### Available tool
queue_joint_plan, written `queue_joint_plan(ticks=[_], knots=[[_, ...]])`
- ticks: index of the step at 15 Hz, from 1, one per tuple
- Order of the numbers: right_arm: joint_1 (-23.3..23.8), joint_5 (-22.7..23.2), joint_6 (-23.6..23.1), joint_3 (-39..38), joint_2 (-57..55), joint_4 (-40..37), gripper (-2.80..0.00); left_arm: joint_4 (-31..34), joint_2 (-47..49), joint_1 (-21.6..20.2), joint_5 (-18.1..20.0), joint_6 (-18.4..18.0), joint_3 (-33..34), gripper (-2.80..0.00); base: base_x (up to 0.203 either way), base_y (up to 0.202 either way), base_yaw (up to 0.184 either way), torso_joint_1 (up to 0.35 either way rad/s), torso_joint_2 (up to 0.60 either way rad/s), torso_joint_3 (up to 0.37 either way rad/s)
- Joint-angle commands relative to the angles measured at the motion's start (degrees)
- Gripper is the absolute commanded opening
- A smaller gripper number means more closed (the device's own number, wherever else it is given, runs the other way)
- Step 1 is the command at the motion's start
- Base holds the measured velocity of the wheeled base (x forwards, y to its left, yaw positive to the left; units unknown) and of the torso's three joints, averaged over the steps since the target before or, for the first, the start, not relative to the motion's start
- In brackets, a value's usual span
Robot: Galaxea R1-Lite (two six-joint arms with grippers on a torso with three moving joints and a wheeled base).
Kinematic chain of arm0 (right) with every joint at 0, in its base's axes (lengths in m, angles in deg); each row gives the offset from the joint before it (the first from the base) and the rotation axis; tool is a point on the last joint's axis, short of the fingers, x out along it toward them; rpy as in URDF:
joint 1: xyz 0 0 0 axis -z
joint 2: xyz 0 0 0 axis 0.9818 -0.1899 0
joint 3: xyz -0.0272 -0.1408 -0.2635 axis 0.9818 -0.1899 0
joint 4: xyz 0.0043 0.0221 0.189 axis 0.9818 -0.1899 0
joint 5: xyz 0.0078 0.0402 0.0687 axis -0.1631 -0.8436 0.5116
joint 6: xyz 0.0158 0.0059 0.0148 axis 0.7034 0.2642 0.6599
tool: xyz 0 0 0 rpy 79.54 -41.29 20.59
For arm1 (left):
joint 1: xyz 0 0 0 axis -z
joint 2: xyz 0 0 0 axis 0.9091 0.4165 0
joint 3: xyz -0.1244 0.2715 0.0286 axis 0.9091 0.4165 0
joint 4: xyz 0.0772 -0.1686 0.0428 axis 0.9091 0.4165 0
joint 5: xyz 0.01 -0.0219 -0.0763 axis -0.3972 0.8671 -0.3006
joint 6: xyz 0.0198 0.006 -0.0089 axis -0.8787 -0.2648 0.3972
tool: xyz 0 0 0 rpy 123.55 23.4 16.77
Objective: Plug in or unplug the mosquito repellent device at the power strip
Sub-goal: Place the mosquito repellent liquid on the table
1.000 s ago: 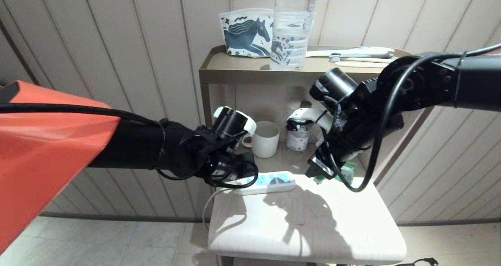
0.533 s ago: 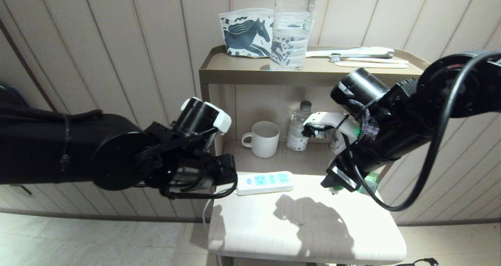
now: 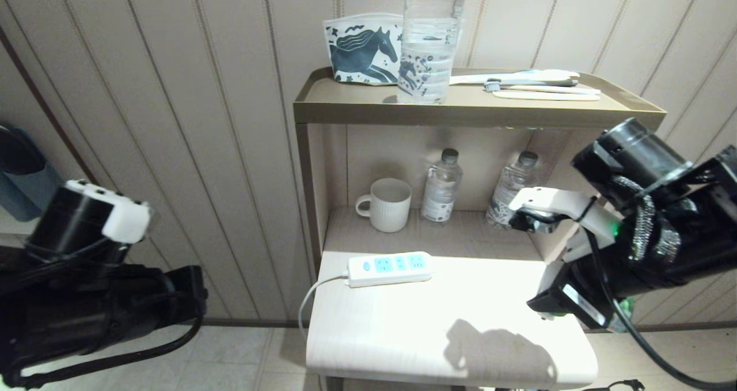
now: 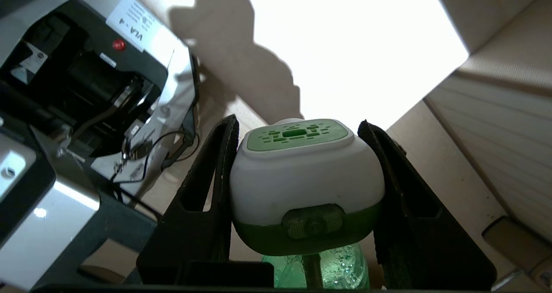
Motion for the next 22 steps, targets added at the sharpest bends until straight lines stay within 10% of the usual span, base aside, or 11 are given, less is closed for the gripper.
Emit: queue_joint_plan(ticks=[1,4,7,12,18,22], knots=[[0.64,-0.07,0.26,-4.70,6.82,-0.10,-2.80,0.54,-14.81,-4.88,-2.06,-2.29,5.78,-2.80,0.000,0.000,0.000,0.000,0.00,0.000],[2.25,-0.15,3.46,-10.14,13.24,1.43,-2.80,6.44,-27.98,-11.94,-12.80,-7.74,10.03,-2.80,0.000,0.000,0.000,0.000,0.00,0.000],[4.07,-1.36,13.39,-18.54,15.31,18.79,-2.80,16.26,-44.17,-14.23,-17.71,-9.35,10.63,-2.80,0.000,0.000,0.000,0.000,0.00,0.000],[3.83,-19.57,26.58,-27.88,13.29,51.33,-2.80,27.17,-62.54,-25.89,-22.20,-12.93,14.52,-2.80,0.000,0.000,0.000,0.000,0.00,0.000],[-0.53,-29.56,26.65,-37.86,13.58,64.70,-2.80,6.50,-77.32,-29.30,-17.16,-31.66,31.60,-2.80,0.000,0.000,0.000,0.000,0.00,0.000],[-2.65,-31.55,23.86,-42.80,13.73,70.68,-2.80,-0.80,-77.32,-29.40,-11.57,-34.50,35.01,-2.80,0.000,0.000,0.000,0.000,0.00,0.000]])
